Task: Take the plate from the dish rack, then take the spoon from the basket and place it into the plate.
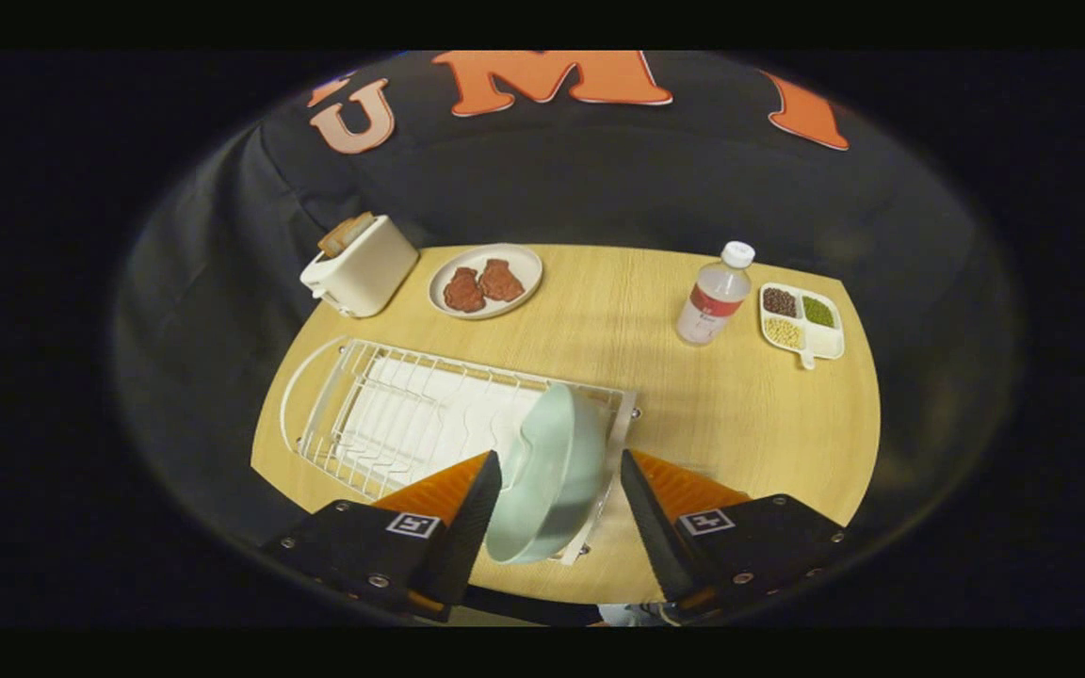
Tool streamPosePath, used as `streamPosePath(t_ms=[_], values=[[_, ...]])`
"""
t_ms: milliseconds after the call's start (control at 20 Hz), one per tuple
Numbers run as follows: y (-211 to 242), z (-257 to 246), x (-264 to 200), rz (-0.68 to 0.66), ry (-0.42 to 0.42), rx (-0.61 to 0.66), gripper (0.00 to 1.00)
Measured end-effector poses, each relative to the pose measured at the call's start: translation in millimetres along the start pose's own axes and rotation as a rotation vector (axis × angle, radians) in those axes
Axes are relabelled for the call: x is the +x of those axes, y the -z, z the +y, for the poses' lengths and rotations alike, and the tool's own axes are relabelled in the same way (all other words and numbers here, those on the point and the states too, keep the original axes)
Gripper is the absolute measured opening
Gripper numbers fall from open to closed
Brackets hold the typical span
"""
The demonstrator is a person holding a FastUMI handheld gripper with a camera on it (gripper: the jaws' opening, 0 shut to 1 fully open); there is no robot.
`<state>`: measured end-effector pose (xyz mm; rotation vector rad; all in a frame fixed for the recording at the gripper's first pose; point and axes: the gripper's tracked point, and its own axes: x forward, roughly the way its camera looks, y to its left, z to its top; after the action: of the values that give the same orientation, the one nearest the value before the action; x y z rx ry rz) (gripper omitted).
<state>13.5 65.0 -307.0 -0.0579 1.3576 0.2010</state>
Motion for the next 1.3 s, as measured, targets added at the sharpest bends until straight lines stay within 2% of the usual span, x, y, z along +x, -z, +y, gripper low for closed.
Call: streamPosePath(t_ms=[150,300,350,450,700,850,1000,1100,1300], values=[[6,-3,13,0.058,0.034,-0.011,0.69],[15,0,21,0.122,0.065,-0.009,0.55],[18,0,22,0.152,0.077,-0.001,0.45],[19,-4,22,0.192,0.127,0.001,0.38],[15,-7,17,0.232,0.183,0.047,0.28],[-1,-14,7,0.185,0.226,0.095,0.27],[-15,-29,-8,0.130,0.310,0.065,0.25],[-23,-14,-19,0.104,0.263,0.098,0.18],[-17,-11,-43,0.069,0.236,0.144,0.18]])
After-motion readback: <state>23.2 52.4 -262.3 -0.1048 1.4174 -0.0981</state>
